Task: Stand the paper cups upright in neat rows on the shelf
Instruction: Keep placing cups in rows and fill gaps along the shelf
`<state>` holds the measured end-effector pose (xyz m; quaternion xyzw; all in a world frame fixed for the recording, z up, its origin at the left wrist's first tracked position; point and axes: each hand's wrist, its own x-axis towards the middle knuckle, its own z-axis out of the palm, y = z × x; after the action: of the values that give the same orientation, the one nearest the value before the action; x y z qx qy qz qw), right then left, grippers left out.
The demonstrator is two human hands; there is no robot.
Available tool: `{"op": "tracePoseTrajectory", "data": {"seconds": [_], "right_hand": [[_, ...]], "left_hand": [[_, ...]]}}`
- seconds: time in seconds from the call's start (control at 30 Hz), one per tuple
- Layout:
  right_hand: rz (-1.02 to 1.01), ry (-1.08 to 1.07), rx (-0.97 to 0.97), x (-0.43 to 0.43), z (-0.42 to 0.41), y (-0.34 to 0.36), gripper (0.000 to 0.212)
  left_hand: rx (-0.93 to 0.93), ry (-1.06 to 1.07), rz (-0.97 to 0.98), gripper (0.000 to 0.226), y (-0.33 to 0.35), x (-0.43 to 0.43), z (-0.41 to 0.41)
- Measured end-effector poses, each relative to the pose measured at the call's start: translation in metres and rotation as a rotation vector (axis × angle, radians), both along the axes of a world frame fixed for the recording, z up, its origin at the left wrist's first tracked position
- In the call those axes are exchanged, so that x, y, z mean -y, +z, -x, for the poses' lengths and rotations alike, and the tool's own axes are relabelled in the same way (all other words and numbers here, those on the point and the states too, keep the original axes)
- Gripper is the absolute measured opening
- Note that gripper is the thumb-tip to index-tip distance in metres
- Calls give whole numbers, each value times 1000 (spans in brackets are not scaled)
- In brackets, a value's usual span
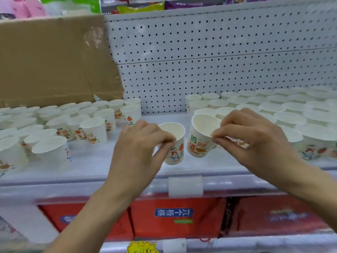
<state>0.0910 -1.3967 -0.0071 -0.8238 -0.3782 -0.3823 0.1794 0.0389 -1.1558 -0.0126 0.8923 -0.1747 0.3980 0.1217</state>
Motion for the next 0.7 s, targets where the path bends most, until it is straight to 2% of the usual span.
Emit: {"op": "tracePoseTrajectory", "data": {"seconds": [0.27, 0.4, 0.7], "right_hand": [[169, -115, 77, 76, 4, -8, 4], [263, -130, 48, 85, -2, -10, 5], [287, -128, 60, 91, -15, -7, 3]], "left_hand": [[-7, -90, -62, 7, -10, 82, -24], [-49, -85, -69, 2, -13, 94, -30], [-110, -39, -73, 4, -14, 103, -32]]}}
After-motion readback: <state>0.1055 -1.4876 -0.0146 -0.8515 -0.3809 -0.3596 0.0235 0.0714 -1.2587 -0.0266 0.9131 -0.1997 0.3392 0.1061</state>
